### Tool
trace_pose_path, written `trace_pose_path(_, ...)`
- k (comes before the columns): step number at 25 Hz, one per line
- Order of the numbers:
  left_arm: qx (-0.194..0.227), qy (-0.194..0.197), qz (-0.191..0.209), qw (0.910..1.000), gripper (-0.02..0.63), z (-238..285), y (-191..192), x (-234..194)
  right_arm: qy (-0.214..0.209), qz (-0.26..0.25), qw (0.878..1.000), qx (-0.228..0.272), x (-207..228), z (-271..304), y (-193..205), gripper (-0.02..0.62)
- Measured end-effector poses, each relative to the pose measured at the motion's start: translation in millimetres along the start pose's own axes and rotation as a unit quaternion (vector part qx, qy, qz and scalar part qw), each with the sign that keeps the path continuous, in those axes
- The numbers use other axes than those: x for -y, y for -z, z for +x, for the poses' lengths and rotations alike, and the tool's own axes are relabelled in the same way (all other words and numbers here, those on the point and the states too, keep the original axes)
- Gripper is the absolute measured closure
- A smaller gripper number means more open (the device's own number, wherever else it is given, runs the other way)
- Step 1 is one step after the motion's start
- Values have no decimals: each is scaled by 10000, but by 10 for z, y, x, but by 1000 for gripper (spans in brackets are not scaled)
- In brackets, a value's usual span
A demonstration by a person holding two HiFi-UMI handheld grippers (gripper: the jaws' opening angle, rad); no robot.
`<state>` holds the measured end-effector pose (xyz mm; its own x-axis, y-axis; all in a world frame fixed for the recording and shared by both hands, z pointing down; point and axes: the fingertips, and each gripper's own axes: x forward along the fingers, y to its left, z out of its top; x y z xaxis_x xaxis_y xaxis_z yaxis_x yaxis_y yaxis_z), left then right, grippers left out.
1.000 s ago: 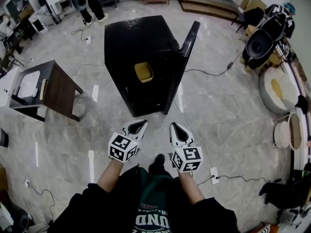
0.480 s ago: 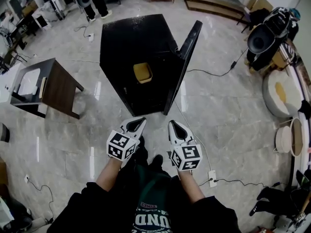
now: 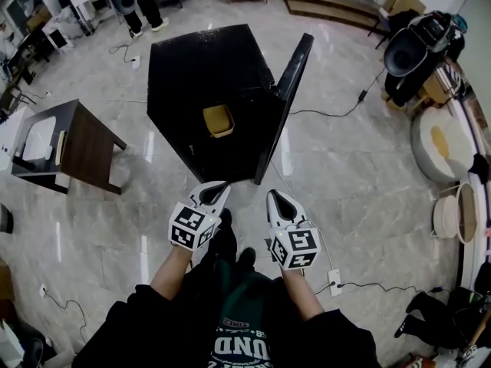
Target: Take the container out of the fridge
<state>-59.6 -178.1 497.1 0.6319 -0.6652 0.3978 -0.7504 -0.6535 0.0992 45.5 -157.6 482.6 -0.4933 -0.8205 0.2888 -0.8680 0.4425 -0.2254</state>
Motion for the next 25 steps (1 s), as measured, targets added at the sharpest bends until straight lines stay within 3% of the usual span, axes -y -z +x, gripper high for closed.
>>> trace_pose_path(25,-202,159,154,9996,589,229,21,-330,12,-73,9997,-220,-56,342,14,560)
